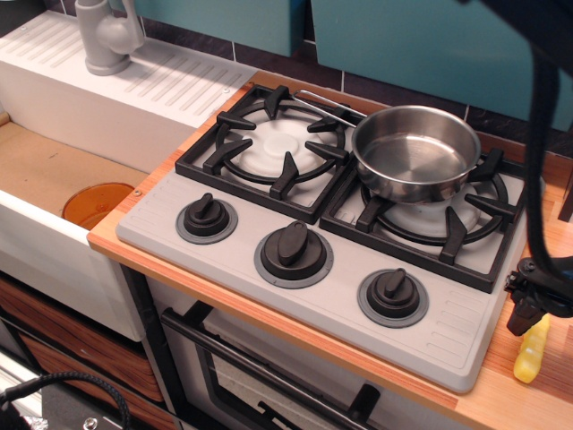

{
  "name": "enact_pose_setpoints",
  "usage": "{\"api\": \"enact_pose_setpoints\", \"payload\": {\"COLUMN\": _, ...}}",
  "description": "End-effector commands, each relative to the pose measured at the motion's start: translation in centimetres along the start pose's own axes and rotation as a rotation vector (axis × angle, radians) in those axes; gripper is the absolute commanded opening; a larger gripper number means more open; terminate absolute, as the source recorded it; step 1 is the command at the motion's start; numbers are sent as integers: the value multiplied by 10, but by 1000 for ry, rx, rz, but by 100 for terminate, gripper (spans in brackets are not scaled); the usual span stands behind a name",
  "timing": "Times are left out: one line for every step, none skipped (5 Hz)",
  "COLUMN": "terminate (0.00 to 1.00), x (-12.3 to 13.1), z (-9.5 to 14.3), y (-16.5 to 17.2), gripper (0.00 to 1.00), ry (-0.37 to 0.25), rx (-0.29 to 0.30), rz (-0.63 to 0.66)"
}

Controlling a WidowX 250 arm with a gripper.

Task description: Put pot or pan on stove and put fry in pot or pan

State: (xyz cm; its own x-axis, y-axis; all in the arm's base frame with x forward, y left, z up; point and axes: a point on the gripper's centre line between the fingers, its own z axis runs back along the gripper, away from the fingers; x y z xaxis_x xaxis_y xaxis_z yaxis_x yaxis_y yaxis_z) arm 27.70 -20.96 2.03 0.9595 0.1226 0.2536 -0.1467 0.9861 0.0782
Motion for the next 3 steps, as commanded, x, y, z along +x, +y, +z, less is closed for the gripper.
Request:
{"api": "enact_pose_setpoints", "payload": {"terminate": 0, "x": 13, "z": 0, "y": 1, "gripper": 100, "ry": -35, "rx": -35, "rz": 13}}
{"api": "enact_pose_setpoints", "payload": {"terminate": 0, "x": 9, "z": -8, "y": 3, "gripper": 100, "ry": -49, "rx": -42, "rz": 9}}
{"api": "enact_pose_setpoints", "payload": {"terminate": 0, "x": 6, "z": -16, "y": 8, "gripper": 100, "ry": -59, "rx": -49, "rz": 6}}
